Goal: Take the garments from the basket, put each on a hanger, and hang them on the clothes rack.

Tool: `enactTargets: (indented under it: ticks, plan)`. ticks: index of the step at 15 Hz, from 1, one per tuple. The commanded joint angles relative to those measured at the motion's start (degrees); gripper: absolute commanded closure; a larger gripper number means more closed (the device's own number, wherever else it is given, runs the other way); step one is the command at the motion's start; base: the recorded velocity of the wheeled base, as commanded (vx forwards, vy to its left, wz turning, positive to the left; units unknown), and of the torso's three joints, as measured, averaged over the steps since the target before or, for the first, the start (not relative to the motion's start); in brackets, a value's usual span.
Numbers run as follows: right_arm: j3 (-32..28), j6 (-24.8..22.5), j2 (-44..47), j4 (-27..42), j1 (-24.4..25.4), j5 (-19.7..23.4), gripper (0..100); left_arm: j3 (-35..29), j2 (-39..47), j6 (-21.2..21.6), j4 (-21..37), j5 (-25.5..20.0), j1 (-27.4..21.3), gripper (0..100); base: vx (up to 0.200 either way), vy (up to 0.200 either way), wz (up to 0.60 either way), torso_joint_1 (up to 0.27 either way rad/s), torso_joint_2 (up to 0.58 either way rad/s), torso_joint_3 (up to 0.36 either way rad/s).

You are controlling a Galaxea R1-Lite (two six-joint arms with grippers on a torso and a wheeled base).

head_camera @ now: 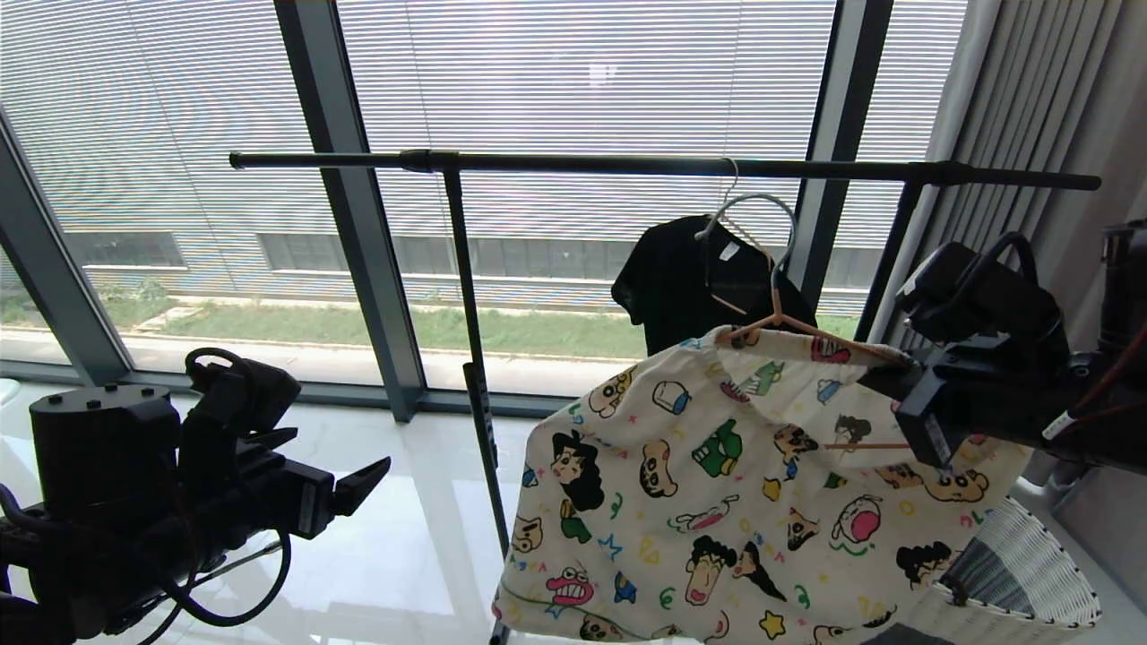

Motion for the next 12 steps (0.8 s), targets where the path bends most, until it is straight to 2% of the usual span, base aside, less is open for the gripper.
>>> enactTargets:
  ticks: [1, 3, 5, 7, 9, 12]
  plan:
    - [0.1, 4.6, -1.8, 4.9, -0.1, -4.7, 100, -1.8, -1.0, -1.6, 0.0, 3.9, 0.7, 0, 0.0, 0.0, 0.0, 0.0, 0.0, 0.0]
    - [0.5, 11.3, -3.8, 10.5, -1.2, -9.4, 100, -3.0, -0.9, -1.8, 0.0, 7.2, 1.5, 0, 0.0, 0.0, 0.0, 0.0, 0.0, 0.0]
    - [3.2, 15.2, -6.8, 12.6, -4.6, -12.9, 100, -3.0, -0.7, -1.6, 0.0, 8.6, 2.3, 0, 0.0, 0.0, 0.0, 0.0, 0.0, 0.0]
    - [7.9, 15.3, -11.7, 13.6, -10.5, -13.2, 100, -3.2, -0.6, -1.6, 0.0, 8.8, 2.8, 0, 0.0, 0.0, 0.0, 0.0, 0.0, 0.0]
    - [11.8, 15.0, -17.9, 20.5, -16.5, -13.1, 100, -3.3, -0.5, -1.5, 0.0, 8.8, 3.6, 0, 0.0, 0.0, 0.0, 0.0, 0.0, 0.0]
    - [16.0, 15.0, -23.6, 24.3, -25.6, -13.2, 100, -3.6, -0.5, -1.4, 0.0, 8.8, 4.4, 0, 0.0, 0.0, 0.0, 0.0, 0.0, 0.0]
